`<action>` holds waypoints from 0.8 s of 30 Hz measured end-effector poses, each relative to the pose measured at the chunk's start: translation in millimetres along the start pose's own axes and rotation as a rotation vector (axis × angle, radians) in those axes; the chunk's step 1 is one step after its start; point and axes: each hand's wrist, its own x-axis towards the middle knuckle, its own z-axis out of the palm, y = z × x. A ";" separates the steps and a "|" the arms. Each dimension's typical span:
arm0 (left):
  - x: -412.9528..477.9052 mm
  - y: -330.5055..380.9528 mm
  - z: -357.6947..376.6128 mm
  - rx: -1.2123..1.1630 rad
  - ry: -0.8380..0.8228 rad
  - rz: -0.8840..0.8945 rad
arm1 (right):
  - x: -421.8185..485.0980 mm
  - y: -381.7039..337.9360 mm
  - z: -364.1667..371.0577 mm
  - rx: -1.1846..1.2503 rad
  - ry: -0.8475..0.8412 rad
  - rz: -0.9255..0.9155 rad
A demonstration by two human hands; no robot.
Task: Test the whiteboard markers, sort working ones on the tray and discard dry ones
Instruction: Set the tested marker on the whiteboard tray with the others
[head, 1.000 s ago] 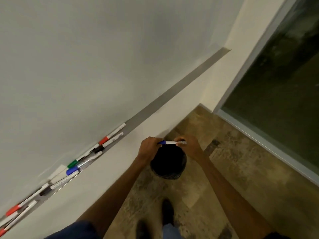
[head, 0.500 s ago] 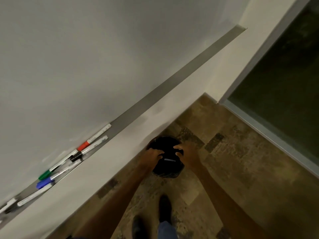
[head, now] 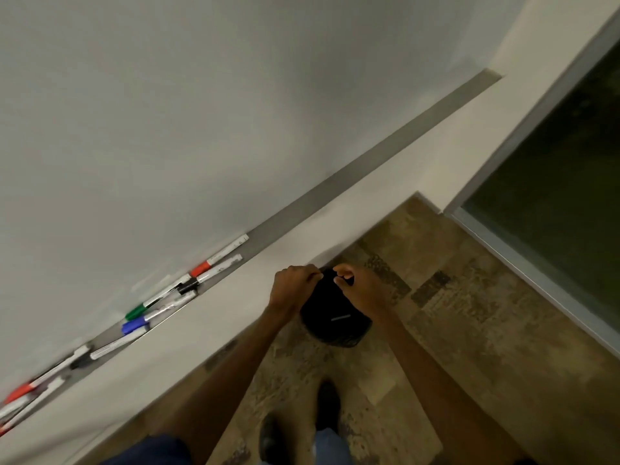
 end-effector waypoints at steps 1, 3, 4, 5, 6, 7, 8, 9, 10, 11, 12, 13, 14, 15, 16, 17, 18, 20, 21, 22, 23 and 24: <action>-3.0 -2.2 -9.4 -0.009 0.038 -0.014 | 0.8 -11.0 0.7 0.010 0.013 -0.024; -11.5 -8.1 -30.8 -0.030 0.105 -0.036 | 1.7 -37.7 4.0 0.037 0.039 -0.076; -16.7 -11.6 -42.8 -0.032 0.138 -0.040 | 1.9 -52.8 6.5 0.031 0.048 -0.096; -22.6 -15.8 -56.0 -0.036 0.170 -0.040 | 2.0 -69.2 9.6 0.018 0.059 -0.123; -29.3 -21.4 -69.1 -0.045 0.202 -0.034 | 1.3 -87.0 13.4 0.004 0.070 -0.158; -37.4 -27.6 -82.4 -0.049 0.227 -0.030 | -0.4 -105.3 18.3 -0.011 0.081 -0.195; -46.8 -35.8 -95.9 -0.044 0.255 -0.027 | -2.1 -124.0 25.0 -0.028 0.088 -0.233; -55.7 -45.0 -107.8 -0.031 0.285 -0.025 | -3.5 -140.4 32.4 -0.042 0.092 -0.270; -65.1 -55.0 -118.6 -0.018 0.317 -0.020 | -6.1 -157.0 40.3 -0.053 0.094 -0.310; -77.2 -67.8 -130.5 -0.005 0.346 -0.014 | -9.5 -175.8 50.7 -0.059 0.094 -0.349; -90.2 -79.9 -141.4 0.004 0.372 0.002 | -13.8 -193.9 60.7 -0.061 0.093 -0.385; -102.8 -91.2 -150.0 0.015 0.394 0.023 | -18.0 -210.4 70.6 -0.057 0.095 -0.425; -117.9 -102.8 -159.5 0.025 0.414 0.038 | -23.6 -228.2 82.0 -0.045 0.097 -0.465; -131.7 -112.7 -168.1 0.030 0.430 0.042 | -29.0 -243.3 92.5 -0.033 0.096 -0.489; -145.3 -123.2 -175.2 0.025 0.447 0.033 | -34.7 -257.8 103.3 -0.029 0.088 -0.500; -162.2 -136.8 -182.8 0.020 0.465 0.009 | -41.6 -274.0 116.9 -0.023 0.080 -0.519; -179.2 -151.7 -189.4 0.020 0.482 -0.022 | -47.9 -289.5 132.2 -0.015 0.070 -0.539; -213.3 -182.6 -200.5 0.026 0.515 -0.080 | -60.9 -319.2 164.0 -0.016 0.040 -0.574; -231.2 -198.4 -204.7 0.030 0.526 -0.110 | -68.4 -333.2 181.2 -0.023 0.028 -0.591; -249.9 -213.5 -208.7 0.032 0.539 -0.139 | -76.9 -346.5 198.5 -0.018 0.014 -0.606; -269.1 -227.8 -213.0 0.030 0.550 -0.170 | -86.4 -360.0 215.6 -0.005 0.000 -0.621; -288.9 -242.4 -217.2 0.033 0.562 -0.202 | -95.7 -372.2 234.1 0.006 -0.014 -0.637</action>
